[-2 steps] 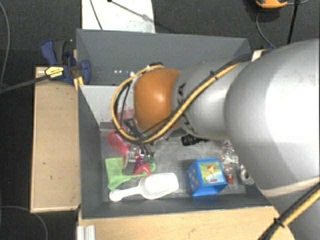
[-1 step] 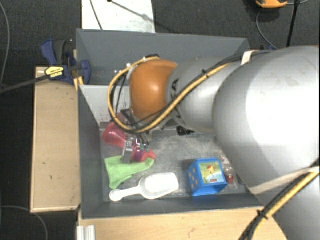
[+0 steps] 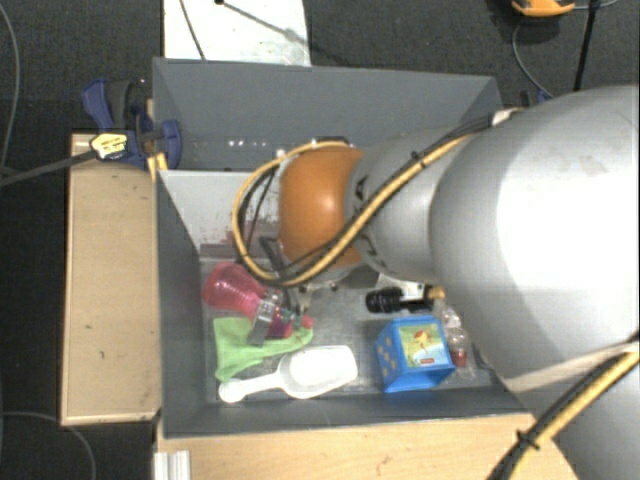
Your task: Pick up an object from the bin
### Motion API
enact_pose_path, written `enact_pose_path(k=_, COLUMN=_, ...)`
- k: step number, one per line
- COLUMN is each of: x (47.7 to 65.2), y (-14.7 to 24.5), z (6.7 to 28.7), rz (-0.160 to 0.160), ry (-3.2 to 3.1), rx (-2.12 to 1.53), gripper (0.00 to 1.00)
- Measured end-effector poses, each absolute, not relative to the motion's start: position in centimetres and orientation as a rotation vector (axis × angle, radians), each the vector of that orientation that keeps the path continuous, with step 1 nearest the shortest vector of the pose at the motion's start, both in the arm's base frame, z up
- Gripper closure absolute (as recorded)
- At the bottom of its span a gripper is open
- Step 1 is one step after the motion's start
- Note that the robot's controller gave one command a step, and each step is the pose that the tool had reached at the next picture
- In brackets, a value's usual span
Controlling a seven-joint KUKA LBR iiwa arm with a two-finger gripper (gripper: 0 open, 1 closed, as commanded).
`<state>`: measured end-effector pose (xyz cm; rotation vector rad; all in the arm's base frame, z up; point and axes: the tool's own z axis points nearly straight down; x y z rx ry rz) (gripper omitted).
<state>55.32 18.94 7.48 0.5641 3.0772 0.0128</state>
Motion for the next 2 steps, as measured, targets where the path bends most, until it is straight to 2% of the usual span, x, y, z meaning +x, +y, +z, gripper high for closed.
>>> enact_pose_path(k=1, x=56.3, y=23.8, z=7.1, rz=0.000, ry=3.112, rx=0.416, gripper=0.00)
enact_pose_path(k=2, x=54.1, y=24.8, z=7.1, rz=0.003, ry=3.057, rx=0.713, gripper=1.00)
